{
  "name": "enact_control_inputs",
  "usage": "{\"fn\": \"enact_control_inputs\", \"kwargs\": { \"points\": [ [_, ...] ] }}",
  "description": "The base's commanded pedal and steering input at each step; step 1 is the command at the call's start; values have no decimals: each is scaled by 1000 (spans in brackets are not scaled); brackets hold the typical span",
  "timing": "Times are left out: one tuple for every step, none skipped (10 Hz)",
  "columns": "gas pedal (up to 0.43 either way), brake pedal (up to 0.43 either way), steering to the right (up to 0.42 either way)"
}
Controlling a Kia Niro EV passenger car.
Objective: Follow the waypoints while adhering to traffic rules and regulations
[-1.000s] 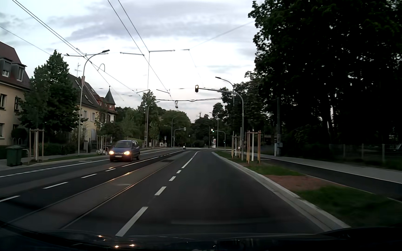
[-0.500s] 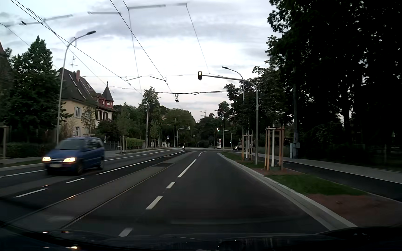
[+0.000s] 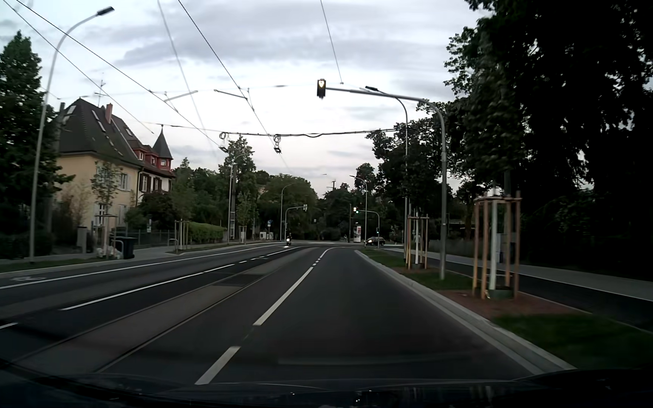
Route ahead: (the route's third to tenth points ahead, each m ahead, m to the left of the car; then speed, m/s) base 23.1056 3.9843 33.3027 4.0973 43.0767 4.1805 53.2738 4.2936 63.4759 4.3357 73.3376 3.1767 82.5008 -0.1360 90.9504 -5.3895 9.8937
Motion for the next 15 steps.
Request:
{"fn": "enact_control_inputs", "kwargs": {
  "points": [
    [150,0,4],
    [150,0,3],
    [138,0,2],
    [130,0,2],
    [118,0,1],
    [98,0,0],
    [98,0,-1],
    [98,0,-1],
    [98,0,-2],
    [98,0,-1],
    [98,0,-1],
    [98,0,-1],
    [98,0,-2],
    [98,0,-1],
    [98,0,-1]
  ]
}}
